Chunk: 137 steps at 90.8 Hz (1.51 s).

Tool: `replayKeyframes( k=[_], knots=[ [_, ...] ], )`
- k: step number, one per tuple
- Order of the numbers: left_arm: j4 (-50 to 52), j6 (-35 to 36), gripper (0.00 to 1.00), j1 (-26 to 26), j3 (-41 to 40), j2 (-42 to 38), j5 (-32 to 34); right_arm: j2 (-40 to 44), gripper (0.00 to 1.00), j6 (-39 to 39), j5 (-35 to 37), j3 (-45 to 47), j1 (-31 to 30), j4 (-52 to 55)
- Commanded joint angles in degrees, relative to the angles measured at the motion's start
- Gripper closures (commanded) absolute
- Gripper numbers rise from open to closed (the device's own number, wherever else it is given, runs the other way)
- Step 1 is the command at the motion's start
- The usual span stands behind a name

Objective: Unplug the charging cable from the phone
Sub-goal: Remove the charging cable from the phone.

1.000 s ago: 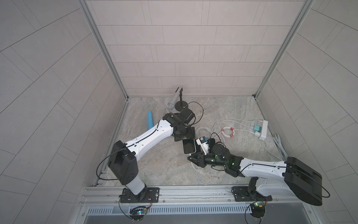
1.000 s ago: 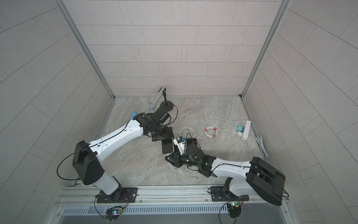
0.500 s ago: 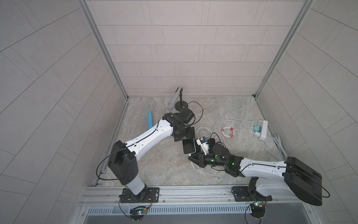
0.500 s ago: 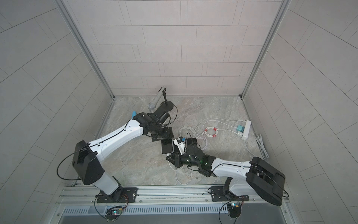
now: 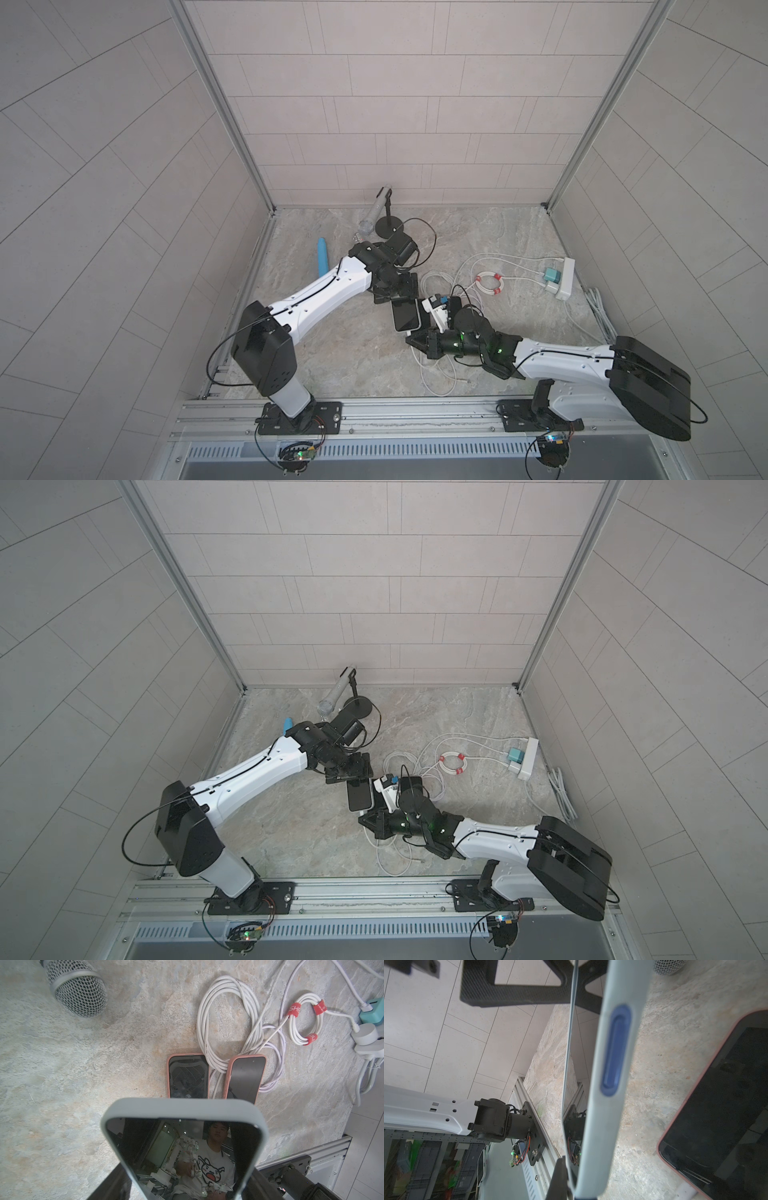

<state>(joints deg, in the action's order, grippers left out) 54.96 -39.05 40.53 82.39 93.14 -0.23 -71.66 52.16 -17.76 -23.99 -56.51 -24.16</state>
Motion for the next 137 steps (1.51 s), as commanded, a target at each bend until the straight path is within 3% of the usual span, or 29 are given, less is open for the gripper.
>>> replayKeyframes(
  k=[1, 86, 137],
  knots=[
    [-2.05, 0.27, 1.0, -0.38, 0.99, -1.34, 1.73, 0.71, 1.0, -0.17, -1.7, -0.21, -0.44, 1.66],
    [-1.81, 1.65, 1.0, -4.18, 4.12, 0.58, 2.98, 0.58, 1.0, 0.75, -1.62, 0.4, -1.41, 1.33],
    [-2.73, 4.26, 1.0, -8.43, -5.06, -0.63, 3.35, -2.89, 0.99, 0.63, -1.5, -1.79, -1.32, 2.88]
  ],
)
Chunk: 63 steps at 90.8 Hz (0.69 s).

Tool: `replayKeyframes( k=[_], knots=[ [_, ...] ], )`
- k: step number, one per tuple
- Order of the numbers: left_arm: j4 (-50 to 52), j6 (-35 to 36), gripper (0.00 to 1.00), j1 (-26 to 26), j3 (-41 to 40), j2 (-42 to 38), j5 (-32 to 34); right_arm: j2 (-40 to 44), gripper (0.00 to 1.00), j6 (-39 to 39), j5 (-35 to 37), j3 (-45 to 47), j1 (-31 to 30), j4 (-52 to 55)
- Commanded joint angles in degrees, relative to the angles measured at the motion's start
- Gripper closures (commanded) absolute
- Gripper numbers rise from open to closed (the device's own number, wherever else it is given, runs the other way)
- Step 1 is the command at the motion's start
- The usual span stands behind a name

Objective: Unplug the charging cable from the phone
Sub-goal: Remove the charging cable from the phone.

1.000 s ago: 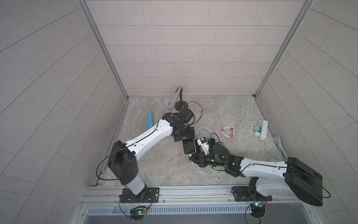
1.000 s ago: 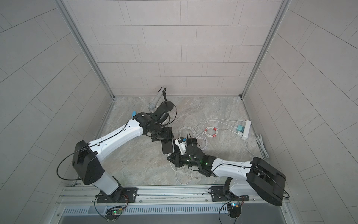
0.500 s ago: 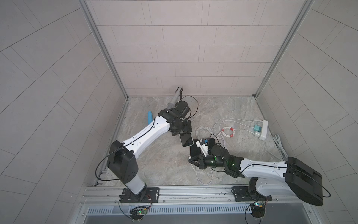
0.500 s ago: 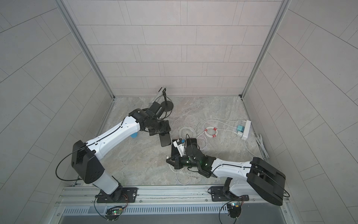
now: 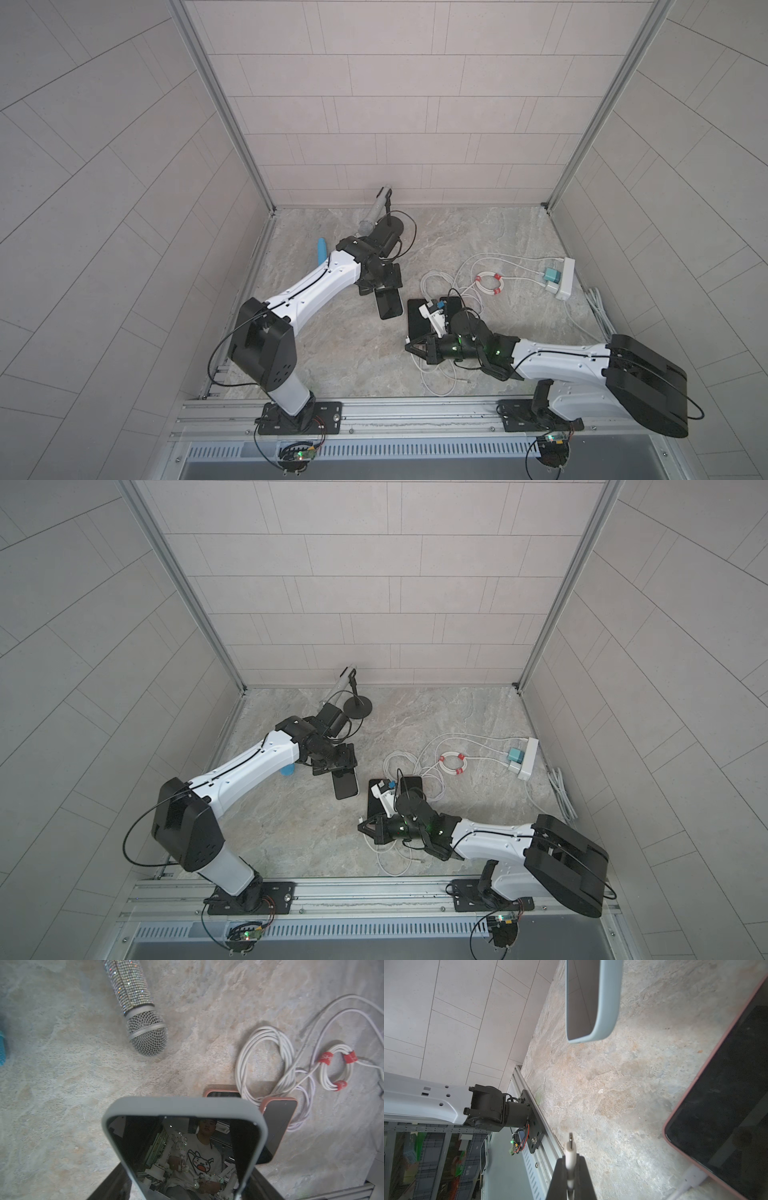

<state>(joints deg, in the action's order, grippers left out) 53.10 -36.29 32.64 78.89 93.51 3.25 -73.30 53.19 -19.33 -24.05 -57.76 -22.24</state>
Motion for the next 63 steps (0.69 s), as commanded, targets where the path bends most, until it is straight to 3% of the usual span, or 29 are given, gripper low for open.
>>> replayKeyframes(
  k=[1, 63],
  knots=[
    [-0.93, 1.54, 1.0, -0.55, -1.78, -0.94, -0.06, -1.37, 0.98, -0.38, 0.08, -1.8, -0.08, 0.96],
    [-5.77, 3.58, 1.0, -0.49, -10.79, 2.08, 2.22, -16.14, 0.94, 0.62, -2.96, -7.67, 0.55, -0.55]
  ],
)
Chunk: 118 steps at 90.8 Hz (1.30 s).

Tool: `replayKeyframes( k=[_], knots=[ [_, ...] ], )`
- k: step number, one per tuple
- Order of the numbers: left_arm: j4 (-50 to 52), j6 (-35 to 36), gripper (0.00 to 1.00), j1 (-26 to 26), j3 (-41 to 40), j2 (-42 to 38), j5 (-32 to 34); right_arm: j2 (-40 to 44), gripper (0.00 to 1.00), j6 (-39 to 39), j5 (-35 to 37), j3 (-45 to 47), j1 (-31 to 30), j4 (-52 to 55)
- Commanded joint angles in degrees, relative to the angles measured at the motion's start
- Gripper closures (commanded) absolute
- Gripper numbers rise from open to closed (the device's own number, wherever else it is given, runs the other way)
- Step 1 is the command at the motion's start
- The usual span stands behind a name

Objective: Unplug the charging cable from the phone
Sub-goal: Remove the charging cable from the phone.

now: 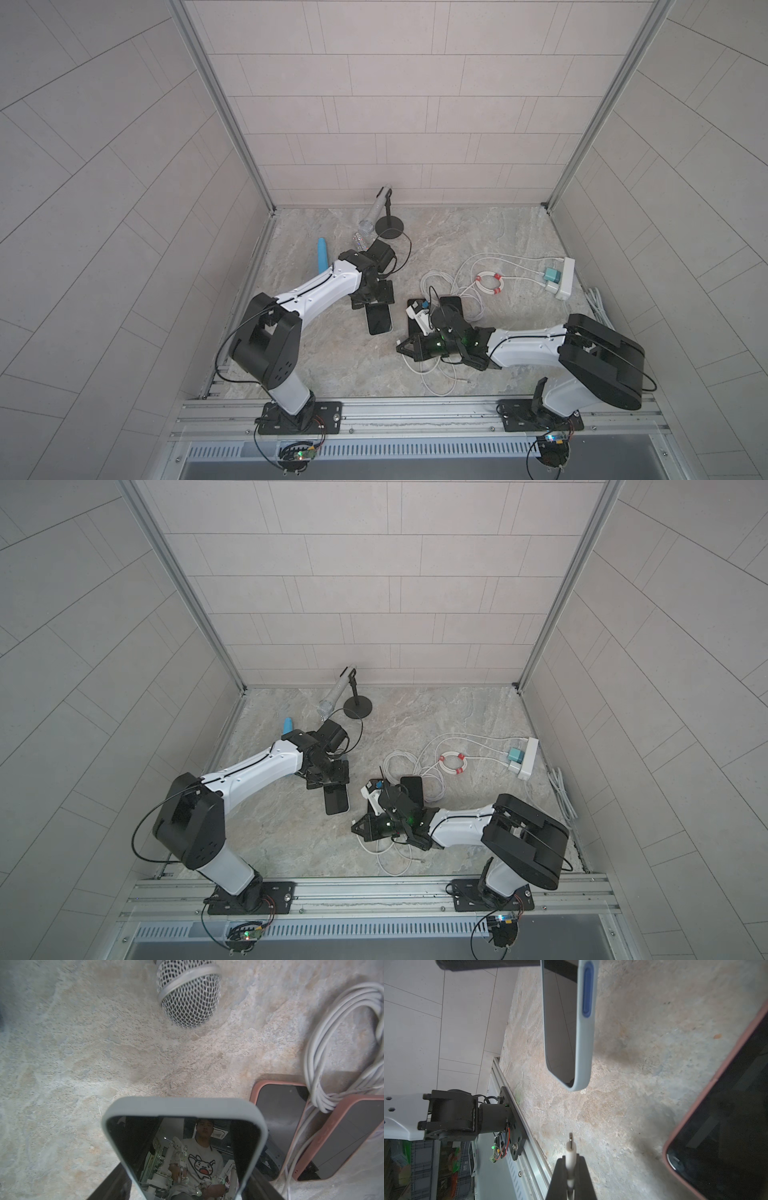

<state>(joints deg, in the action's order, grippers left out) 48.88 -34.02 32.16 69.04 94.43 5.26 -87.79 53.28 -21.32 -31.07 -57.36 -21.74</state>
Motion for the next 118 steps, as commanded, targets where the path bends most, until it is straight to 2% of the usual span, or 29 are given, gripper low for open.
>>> replayKeyframes(
  k=[1, 25, 55, 72, 93, 107, 118],
  knots=[
    [-1.58, 1.36, 1.0, -0.05, -0.97, 1.26, 0.2, -1.84, 0.94, 0.61, -0.99, -0.74, 0.15, -1.08],
    [-2.57, 1.85, 1.0, -0.06, -1.93, 3.75, 0.65, -5.94, 0.9, 1.82, -2.27, -1.67, 0.32, -1.18],
    [-3.15, 1.94, 1.0, 0.06, -2.47, 5.64, 0.81, -7.84, 0.73, 1.9, -3.1, -3.68, 0.32, 1.37],
    [-3.11, 1.94, 1.0, 0.31, -2.78, 6.7, 0.84, -6.89, 0.66, 1.44, -3.2, -4.04, 0.32, 2.57],
    [-3.16, 1.94, 1.0, 0.61, -2.74, 7.85, 1.18, -5.31, 0.63, 1.07, -3.18, -3.69, 0.25, 3.14],
    [-3.06, 1.73, 1.0, 0.6, -2.79, 8.71, 1.42, -2.08, 0.61, -0.2, -1.83, -3.55, 0.23, 5.16],
    [-2.9, 1.66, 1.0, 0.67, -2.7, 9.4, 1.62, 2.2, 0.55, -1.68, -0.36, -3.69, 0.23, 8.56]
  ],
)
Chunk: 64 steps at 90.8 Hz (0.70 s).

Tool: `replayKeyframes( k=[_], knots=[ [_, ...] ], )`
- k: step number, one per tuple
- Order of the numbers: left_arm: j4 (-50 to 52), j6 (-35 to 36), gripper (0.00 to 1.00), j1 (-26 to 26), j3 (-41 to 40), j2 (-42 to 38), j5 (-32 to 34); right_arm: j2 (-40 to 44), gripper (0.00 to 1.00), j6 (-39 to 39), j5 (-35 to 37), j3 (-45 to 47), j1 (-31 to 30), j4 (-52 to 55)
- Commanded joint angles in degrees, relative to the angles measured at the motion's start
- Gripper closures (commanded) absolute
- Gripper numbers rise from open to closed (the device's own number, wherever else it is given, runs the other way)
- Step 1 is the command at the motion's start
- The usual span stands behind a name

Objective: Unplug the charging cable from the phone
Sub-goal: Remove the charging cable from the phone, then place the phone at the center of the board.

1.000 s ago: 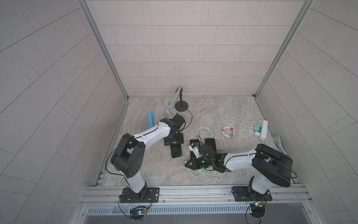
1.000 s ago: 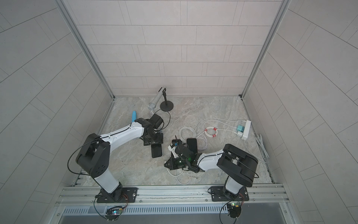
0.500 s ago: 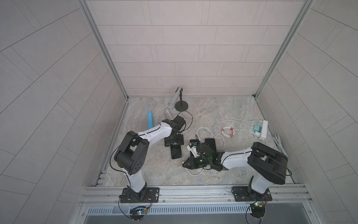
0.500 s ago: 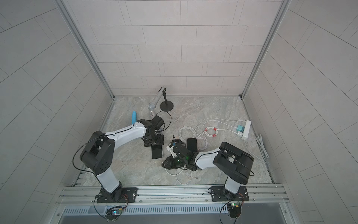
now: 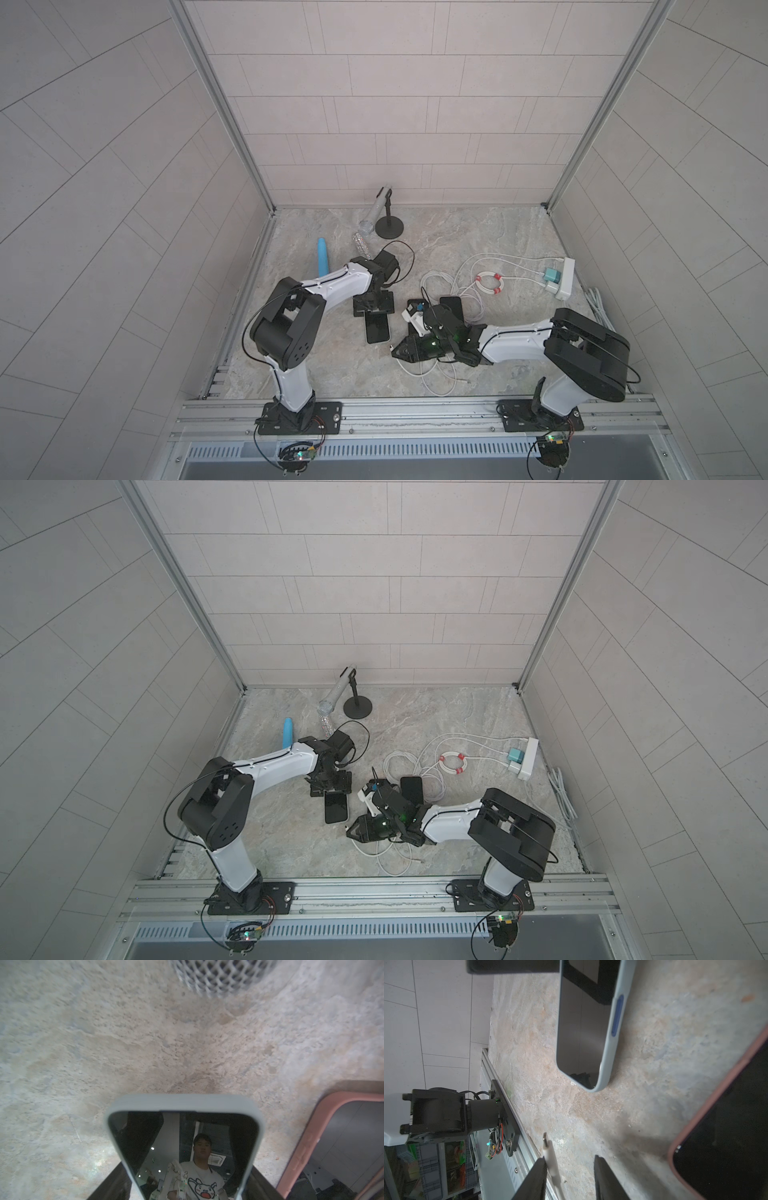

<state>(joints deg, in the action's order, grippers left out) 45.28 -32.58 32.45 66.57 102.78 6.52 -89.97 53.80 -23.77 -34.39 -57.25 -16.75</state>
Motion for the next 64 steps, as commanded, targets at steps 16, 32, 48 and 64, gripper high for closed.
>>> replayKeyframes(
  k=[16, 32, 48, 64],
  knots=[
    [0.93, 0.32, 0.95, 0.41, 0.13, 1.52, 0.16, 11.9, 0.0, -5.43, 5.46, -1.1, 0.13, 11.78],
    [1.12, 0.32, 0.91, 0.42, 0.41, 1.78, 0.31, 20.61, 0.0, -8.61, 9.41, -2.51, 0.17, 17.83],
    [1.48, 0.32, 0.85, 0.5, 0.58, 1.68, 0.63, 29.2, 0.0, -11.04, 13.55, -1.94, 0.52, 21.53],
    [1.61, 0.38, 0.66, 0.68, 0.9, 1.61, 0.63, 37.35, 0.0, -12.03, 20.39, 0.96, 0.93, 24.99]
  ],
)
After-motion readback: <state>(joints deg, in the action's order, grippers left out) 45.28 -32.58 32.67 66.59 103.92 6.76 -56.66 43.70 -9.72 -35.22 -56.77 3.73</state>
